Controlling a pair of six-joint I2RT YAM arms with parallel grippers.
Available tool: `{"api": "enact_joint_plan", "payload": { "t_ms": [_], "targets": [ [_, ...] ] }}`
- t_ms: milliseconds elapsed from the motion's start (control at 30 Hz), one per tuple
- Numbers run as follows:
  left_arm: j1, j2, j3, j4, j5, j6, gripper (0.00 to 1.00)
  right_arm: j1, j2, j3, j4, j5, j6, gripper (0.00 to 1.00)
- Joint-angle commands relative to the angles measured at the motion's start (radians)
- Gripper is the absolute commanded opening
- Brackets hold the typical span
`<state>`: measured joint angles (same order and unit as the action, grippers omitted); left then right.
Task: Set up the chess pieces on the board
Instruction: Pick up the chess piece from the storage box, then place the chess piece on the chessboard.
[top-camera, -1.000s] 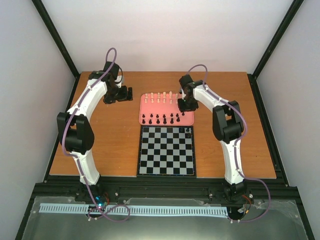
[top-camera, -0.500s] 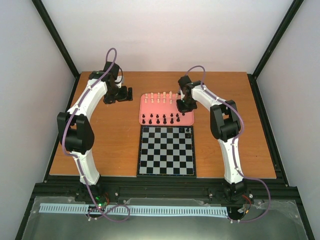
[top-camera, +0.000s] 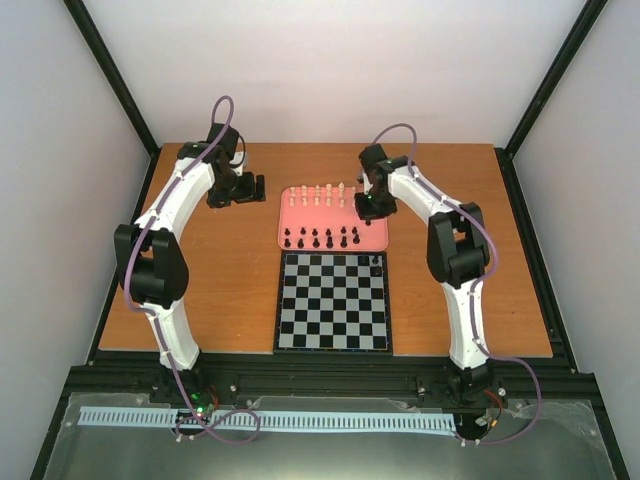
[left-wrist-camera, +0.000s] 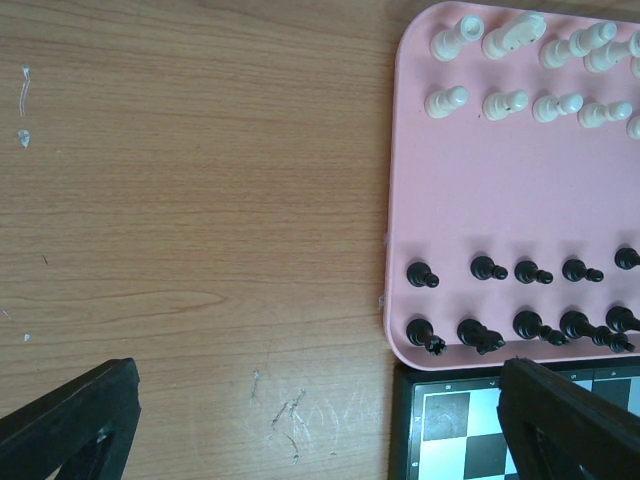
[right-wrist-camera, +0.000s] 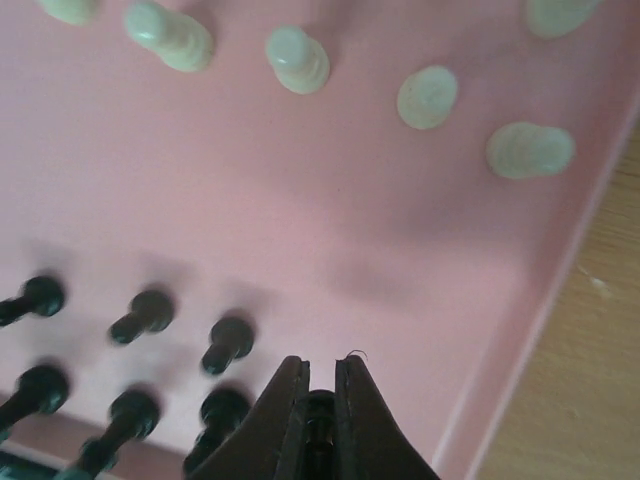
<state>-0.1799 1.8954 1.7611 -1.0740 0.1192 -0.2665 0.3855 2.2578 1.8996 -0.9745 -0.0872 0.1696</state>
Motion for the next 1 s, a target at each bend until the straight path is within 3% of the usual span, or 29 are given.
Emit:
{"api": "enact_joint_plan", "payload": {
  "t_ms": [0, 467, 967],
  "targets": [
    [-0.001, 0.004, 0.034, -0.009, 0.005, -0.015, 1.00, -0.004, -0.156, -0.034, -0.018, -0.007, 0.024, 0.03],
    [-0.001, -0.030, -0.005, 0.012, 0.028, -0.023, 1.00, 0.128, -0.476, -0.444, 0.037, -0.047, 0.070, 0.03],
    [-0.001, -0.056, -0.022, 0.014, 0.021, -0.022, 1.00, 0.174, -0.492, -0.606, 0.137, -0.055, 0.088, 0.03]
  ]
}}
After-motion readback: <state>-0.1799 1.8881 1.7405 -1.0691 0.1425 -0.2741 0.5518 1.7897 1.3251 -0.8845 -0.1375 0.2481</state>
